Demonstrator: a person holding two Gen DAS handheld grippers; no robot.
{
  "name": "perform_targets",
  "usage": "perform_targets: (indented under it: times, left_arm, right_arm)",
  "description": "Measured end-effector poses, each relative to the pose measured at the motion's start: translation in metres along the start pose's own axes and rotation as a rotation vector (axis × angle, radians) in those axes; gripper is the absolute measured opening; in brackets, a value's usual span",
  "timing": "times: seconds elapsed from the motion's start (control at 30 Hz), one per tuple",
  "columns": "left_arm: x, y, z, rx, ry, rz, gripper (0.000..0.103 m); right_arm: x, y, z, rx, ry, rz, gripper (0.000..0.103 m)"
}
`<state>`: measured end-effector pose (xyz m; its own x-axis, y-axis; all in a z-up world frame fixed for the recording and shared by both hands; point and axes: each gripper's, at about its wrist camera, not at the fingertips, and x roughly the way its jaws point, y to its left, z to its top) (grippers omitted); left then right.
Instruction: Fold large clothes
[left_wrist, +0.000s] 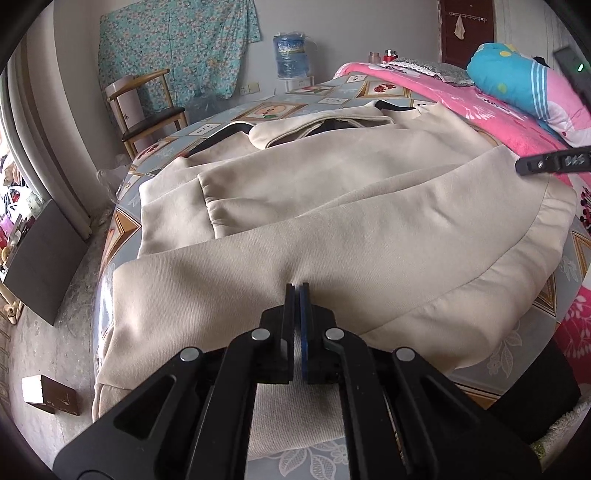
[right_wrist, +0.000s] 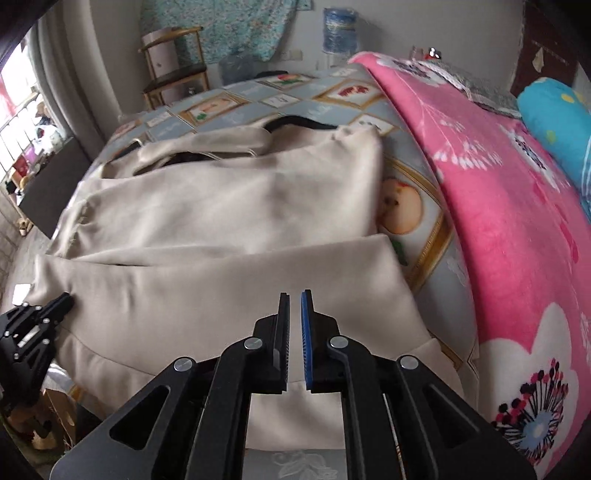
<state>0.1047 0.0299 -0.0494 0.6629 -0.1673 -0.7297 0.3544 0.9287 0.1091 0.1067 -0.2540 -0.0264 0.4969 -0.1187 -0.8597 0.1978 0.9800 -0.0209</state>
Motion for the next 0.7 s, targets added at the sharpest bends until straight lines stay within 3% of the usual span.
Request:
perform_targets:
  times: [0.1, 0.2, 0.27, 0.33, 0.5, 0.6, 0.7]
  left_arm:
    - [0.000, -0.001, 0.000, 0.001, -0.002, -0.003, 0.002]
    - [0.000, 0.002, 0.001, -0.012, 0.002, -0.011, 0.002]
    - [0.000, 0.007, 0.001, -0.041, 0.004, -0.034, 0.003]
    - [0.001, 0.011, 0.001, -0.074, 0.005, -0.057, 0.003]
    - [0.003, 0.028, 0.000, -0.183, 0.007, -0.146, 0.005]
    - [0.002, 0.042, -0.003, -0.262, 0.001, -0.217, 0.006]
    - [-0.013, 0.055, -0.006, -0.297, -0.026, -0.208, 0.006]
  right_arm:
    - [0.015, -0.011, 0.001, 0.028, -0.019, 0.005, 0.005]
    - [-0.003, -0.008, 0.004, 0.054, -0.056, -0.017, 0.009]
    - [-0.020, 0.003, 0.003, 0.056, -0.082, 0.094, 0.012]
    - [-0.029, 0.025, 0.002, 0.022, -0.086, 0.217, 0.022]
    - [-0.026, 0.105, -0.009, -0.150, -0.039, 0.484, 0.023]
    - [-0.006, 0.142, -0.020, -0.237, 0.010, 0.487, 0.023]
    - [0.002, 0.150, -0.025, -0.273, 0.003, 0.475, 0.024]
